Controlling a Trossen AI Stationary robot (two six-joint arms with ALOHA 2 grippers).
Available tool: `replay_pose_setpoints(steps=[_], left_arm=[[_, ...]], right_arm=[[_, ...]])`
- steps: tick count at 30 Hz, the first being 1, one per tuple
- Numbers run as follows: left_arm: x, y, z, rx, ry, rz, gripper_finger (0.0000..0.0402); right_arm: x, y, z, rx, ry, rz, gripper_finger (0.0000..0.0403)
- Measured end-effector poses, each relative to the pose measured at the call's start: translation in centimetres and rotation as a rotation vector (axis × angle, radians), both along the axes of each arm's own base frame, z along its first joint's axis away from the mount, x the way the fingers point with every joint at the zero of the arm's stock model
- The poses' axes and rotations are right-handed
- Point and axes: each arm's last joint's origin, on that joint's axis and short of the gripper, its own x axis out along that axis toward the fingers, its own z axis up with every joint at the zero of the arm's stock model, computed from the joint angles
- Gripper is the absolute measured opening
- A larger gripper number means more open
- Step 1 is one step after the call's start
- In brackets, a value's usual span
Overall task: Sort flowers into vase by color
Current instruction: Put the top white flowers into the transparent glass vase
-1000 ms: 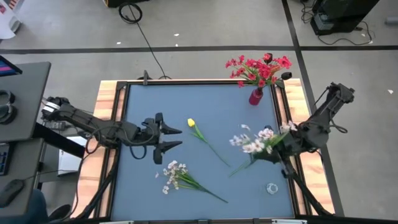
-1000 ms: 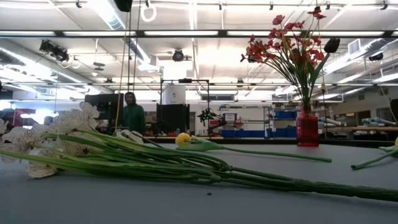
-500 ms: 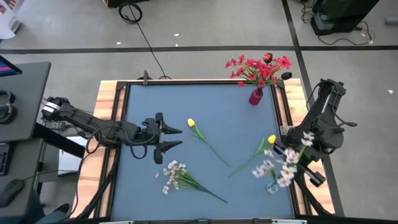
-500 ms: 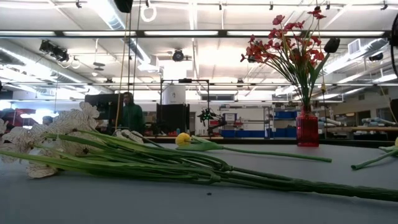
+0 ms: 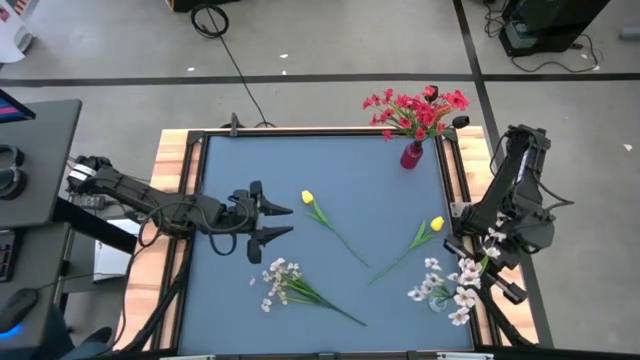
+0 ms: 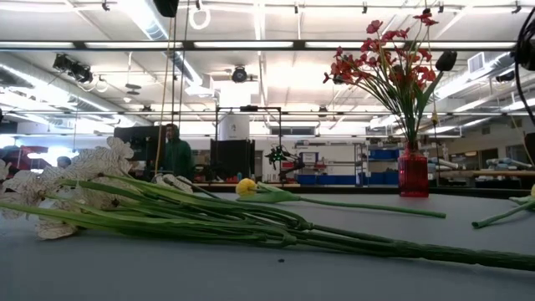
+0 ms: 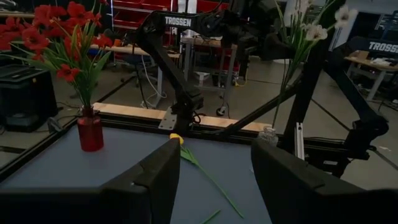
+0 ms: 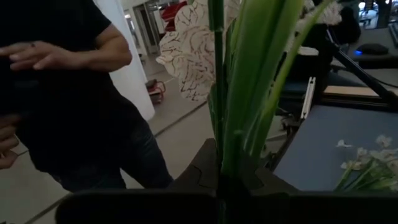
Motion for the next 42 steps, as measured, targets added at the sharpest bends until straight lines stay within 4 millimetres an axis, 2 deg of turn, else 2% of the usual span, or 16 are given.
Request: replay_pose_setpoints(steps=[13, 24, 38, 42], left_arm=[[0.0, 0.0, 0.0, 0.0, 0.0, 0.0, 0.0203], [0.0, 0.0, 0.0, 0.0, 0.0, 0.0, 0.0203], [0.0, 0.0, 0.0, 0.0, 0.0, 0.0, 0.0203], [0.0, 0.0, 0.0, 0.0, 0.0, 0.0, 0.0203]], right_arm=[[-1.5, -1.0, 0.7, 0.029, -0.037, 0.032, 0.0011], [-2.0, -1.0, 0.1, 0.001, -0.01, 0.026, 0.001], [-1.8, -0.2, -2.2, 0.004, -0.055, -0.005, 0.001], [-1.6, 0.1, -3.9, -0.07, -0.046, -0.037, 0.001]])
